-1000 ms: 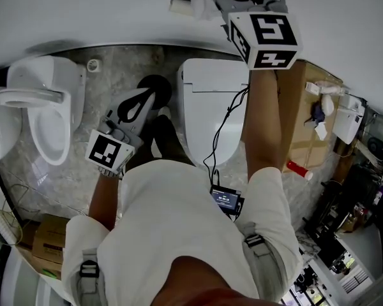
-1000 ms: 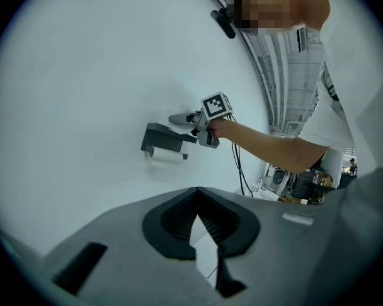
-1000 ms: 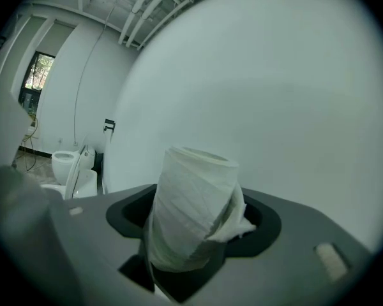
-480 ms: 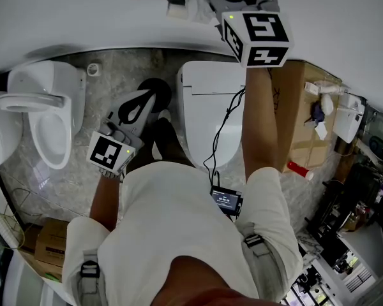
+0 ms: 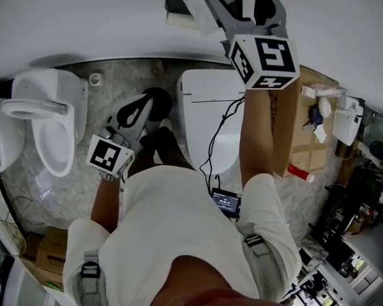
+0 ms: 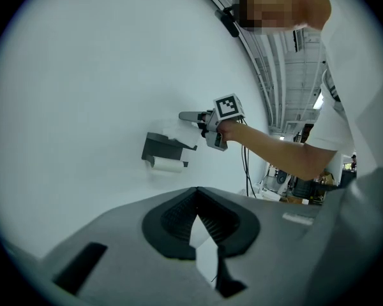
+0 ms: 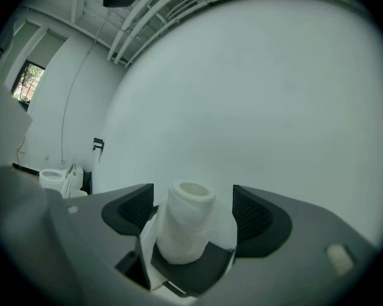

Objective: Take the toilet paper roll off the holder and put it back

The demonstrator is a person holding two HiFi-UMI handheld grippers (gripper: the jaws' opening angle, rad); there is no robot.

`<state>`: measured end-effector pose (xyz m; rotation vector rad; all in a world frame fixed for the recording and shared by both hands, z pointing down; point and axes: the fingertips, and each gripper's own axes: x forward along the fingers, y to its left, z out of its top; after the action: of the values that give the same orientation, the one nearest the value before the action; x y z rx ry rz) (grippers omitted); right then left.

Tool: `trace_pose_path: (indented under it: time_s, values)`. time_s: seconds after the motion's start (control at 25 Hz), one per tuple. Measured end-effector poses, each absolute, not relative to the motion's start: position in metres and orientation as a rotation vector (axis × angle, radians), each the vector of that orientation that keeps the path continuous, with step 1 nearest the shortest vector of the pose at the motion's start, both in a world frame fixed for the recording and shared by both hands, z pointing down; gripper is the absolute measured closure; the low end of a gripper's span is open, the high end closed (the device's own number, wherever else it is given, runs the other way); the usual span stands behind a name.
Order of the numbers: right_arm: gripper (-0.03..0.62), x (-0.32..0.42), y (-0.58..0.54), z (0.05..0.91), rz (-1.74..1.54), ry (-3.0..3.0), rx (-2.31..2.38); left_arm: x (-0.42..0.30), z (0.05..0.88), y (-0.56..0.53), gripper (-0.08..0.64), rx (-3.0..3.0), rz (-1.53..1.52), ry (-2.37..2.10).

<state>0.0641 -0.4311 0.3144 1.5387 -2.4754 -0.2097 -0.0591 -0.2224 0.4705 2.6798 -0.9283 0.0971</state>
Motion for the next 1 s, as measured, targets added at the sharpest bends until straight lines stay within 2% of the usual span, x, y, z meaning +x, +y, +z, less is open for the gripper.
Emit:
trace_pose_path:
  time_s: [0.28, 0.56, 0.64, 0.92, 1.0]
  values:
    - [0.235, 0.066, -0.346, 0.280, -0.284, -2.540, 1.538, -0.060, 0.441, -0.219, 0.563, 2.777, 0.085, -0.909]
    - [0.311, 0.086, -0.270, 0.267, -0.242, -2.608, 1.655, -0.058, 0.407, -0.208, 0.563, 2.825, 0.056, -0.918]
    - [0.350, 0.082, -0.251, 0.273, -0.198, -2.629, 1.650, -0.059, 0.396, -0.207, 0.563, 2.842, 0.039, -0.929]
    - [0.422, 0.053, -0.202, 0.328, 0.002, -2.646, 1.555, -0.074, 0.385, -0.200, 0.563, 2.879, 0.085, -0.957]
    - [0.468, 0.054, -0.198, 0.342, 0.073, -2.656, 1.558, -0.074, 0.383, -0.198, 0.563, 2.882, 0.079, -0.956]
